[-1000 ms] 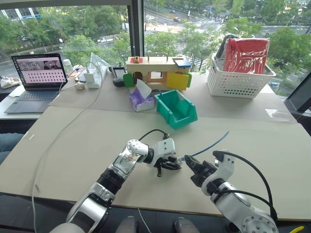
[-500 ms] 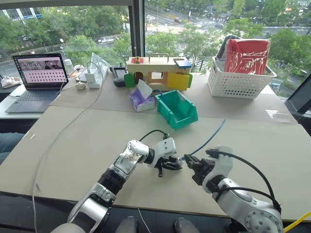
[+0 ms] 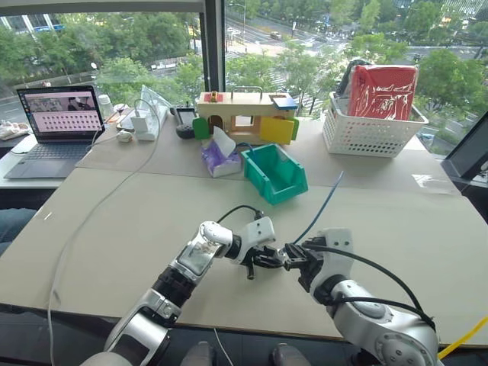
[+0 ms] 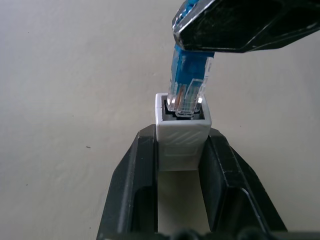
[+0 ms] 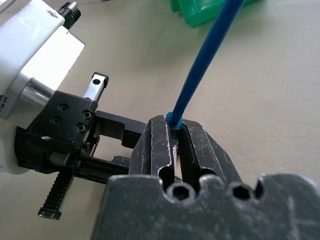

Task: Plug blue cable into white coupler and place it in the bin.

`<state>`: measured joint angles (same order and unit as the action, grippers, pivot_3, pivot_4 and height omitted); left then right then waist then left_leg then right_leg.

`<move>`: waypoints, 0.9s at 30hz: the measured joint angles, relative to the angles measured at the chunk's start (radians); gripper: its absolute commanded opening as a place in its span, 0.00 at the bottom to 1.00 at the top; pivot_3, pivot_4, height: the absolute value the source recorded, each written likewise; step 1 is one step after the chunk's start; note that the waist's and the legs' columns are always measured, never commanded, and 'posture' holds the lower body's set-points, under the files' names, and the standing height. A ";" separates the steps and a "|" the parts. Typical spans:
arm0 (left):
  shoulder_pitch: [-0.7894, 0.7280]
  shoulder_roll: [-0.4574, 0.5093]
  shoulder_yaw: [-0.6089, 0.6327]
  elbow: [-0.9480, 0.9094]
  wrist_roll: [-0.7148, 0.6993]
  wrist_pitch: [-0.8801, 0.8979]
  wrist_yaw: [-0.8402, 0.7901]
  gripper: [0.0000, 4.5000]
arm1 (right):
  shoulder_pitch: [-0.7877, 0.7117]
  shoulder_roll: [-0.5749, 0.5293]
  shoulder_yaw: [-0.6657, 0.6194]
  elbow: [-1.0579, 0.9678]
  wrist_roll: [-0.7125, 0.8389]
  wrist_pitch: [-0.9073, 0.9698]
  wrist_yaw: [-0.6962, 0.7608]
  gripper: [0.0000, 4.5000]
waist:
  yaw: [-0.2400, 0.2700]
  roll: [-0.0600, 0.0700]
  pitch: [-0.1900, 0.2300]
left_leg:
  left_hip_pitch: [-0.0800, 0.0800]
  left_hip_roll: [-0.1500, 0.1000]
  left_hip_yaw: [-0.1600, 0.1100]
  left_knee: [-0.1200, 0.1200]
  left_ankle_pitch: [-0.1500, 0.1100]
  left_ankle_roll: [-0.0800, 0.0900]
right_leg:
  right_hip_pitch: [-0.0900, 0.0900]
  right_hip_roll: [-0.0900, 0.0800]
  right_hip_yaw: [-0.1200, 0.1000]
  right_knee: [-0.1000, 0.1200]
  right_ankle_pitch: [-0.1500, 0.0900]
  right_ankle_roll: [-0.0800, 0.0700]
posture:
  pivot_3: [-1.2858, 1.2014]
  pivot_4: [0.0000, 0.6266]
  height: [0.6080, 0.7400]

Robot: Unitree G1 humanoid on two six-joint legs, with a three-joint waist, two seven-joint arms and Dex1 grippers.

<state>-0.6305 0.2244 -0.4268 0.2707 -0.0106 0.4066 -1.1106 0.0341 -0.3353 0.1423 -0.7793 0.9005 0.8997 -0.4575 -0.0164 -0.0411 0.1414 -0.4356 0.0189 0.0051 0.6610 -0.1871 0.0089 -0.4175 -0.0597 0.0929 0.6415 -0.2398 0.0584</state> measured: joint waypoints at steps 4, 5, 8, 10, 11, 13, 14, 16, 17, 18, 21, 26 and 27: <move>0.002 -0.001 -0.007 -0.011 0.001 0.016 0.001 0.15 | 0.022 0.038 0.001 -0.004 -0.029 0.000 0.001 0.00 | -0.001 0.000 -0.006 | 0.000 0.000 0.000 0.000 0.000 0.000 | 0.000 0.000 0.000 0.000 -0.001 0.000 | 0.52 0.24 0.81; 0.002 -0.003 -0.008 -0.011 0.001 0.020 0.002 0.15 | 0.028 0.048 0.001 -0.004 -0.036 0.000 0.001 0.00 | -0.001 0.000 -0.008 | 0.000 0.000 0.000 0.000 0.000 0.000 | 0.000 0.000 -0.001 0.000 -0.001 0.000 | 0.52 0.24 0.81; 0.003 -0.007 -0.011 -0.013 0.003 0.030 0.005 0.15 | 0.033 0.077 0.002 0.000 -0.056 0.005 0.000 0.00 | -0.001 0.000 -0.011 | 0.000 0.000 0.000 0.000 0.000 0.000 | 0.000 0.000 -0.001 0.000 -0.002 0.000 | 0.52 0.24 0.81; 0.006 -0.008 -0.012 -0.016 0.004 0.036 0.008 0.15 | 0.020 0.082 0.003 0.004 -0.066 0.028 0.001 0.00 | -0.001 0.000 -0.013 | 0.001 0.000 -0.001 0.000 0.000 0.000 | 0.001 0.000 -0.001 0.000 -0.002 -0.001 | 0.52 0.24 0.81; 0.007 -0.008 -0.012 -0.017 0.004 0.037 0.009 0.15 | 0.017 0.083 0.004 0.004 -0.070 0.033 0.002 0.00 | -0.001 -0.001 -0.013 | 0.001 0.000 -0.001 0.000 0.000 0.000 | 0.001 0.000 -0.001 0.000 -0.002 -0.001 | 0.52 0.24 0.81; 0.012 -0.009 -0.012 -0.020 0.004 0.039 0.011 0.15 | 0.009 0.086 0.005 0.006 -0.077 0.055 0.007 0.00 | -0.001 -0.001 -0.014 | 0.003 0.000 -0.001 -0.001 0.000 0.000 | 0.003 0.000 -0.001 0.000 -0.003 -0.002 | 0.52 0.24 0.81; 0.017 -0.011 -0.012 -0.022 0.004 0.042 0.012 0.15 | 0.004 0.086 0.005 0.006 -0.084 0.068 0.012 0.00 | -0.001 -0.001 -0.014 | 0.006 0.000 -0.001 -0.001 -0.001 0.001 | 0.006 0.000 -0.001 -0.001 -0.004 -0.003 | 0.52 0.24 0.81; 0.022 -0.013 -0.013 -0.024 0.004 0.052 0.015 0.15 | -0.003 0.087 0.006 0.006 -0.096 0.089 0.022 0.00 | -0.001 -0.001 -0.015 | 0.012 0.001 -0.001 -0.002 -0.003 0.002 | 0.013 0.000 -0.003 -0.002 -0.008 -0.007 | 0.52 0.24 0.81; 0.023 -0.013 -0.012 -0.024 0.004 0.055 0.016 0.15 | -0.008 0.087 0.006 0.007 -0.104 0.098 0.027 0.00 | -0.001 -0.001 -0.015 | 0.013 0.001 -0.001 -0.002 -0.003 0.002 | 0.014 0.000 -0.003 -0.002 -0.009 -0.007 | 0.52 0.24 0.81; 0.026 -0.015 -0.012 -0.025 0.004 0.056 0.017 0.15 | -0.010 0.089 0.007 0.007 -0.112 0.105 0.035 0.00 | -0.001 -0.001 -0.016 | 0.013 0.002 -0.001 -0.002 -0.004 0.002 | 0.014 0.000 -0.003 -0.003 -0.009 -0.008 | 0.52 0.24 0.81; 0.036 -0.018 -0.010 -0.029 0.003 0.059 0.023 0.15 | -0.010 0.097 0.010 0.017 -0.135 0.108 0.056 0.00 | -0.001 -0.003 -0.018 | 0.013 0.004 -0.001 -0.002 -0.004 0.001 | 0.014 0.000 -0.003 -0.003 -0.010 -0.009 | 0.52 0.24 0.81; 0.049 -0.018 -0.006 -0.038 0.003 0.080 0.038 0.15 | -0.019 0.099 0.011 0.050 -0.188 0.107 0.137 0.00 | -0.003 -0.007 -0.023 | 0.019 0.008 -0.001 -0.002 -0.006 0.000 | 0.019 0.001 -0.004 -0.004 -0.011 -0.010 | 0.52 0.24 0.81; 0.051 -0.018 -0.006 -0.038 0.003 0.085 0.041 0.15 | -0.023 0.097 0.011 0.060 -0.202 0.107 0.161 0.00 | -0.004 -0.007 -0.023 | 0.022 0.010 -0.001 -0.002 -0.007 0.000 | 0.023 0.002 -0.005 -0.007 -0.011 -0.011 | 0.52 0.24 0.81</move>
<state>-0.5790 0.2059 -0.4325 0.2327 -0.0073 0.4916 -1.0692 0.0113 -0.2386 0.1531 -0.7188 0.6987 1.0064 -0.2966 -0.0199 -0.0478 0.1184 -0.4137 0.0286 0.0037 0.6589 -0.1941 0.0088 -0.3943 -0.0580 0.0877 0.6344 -0.2509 0.0478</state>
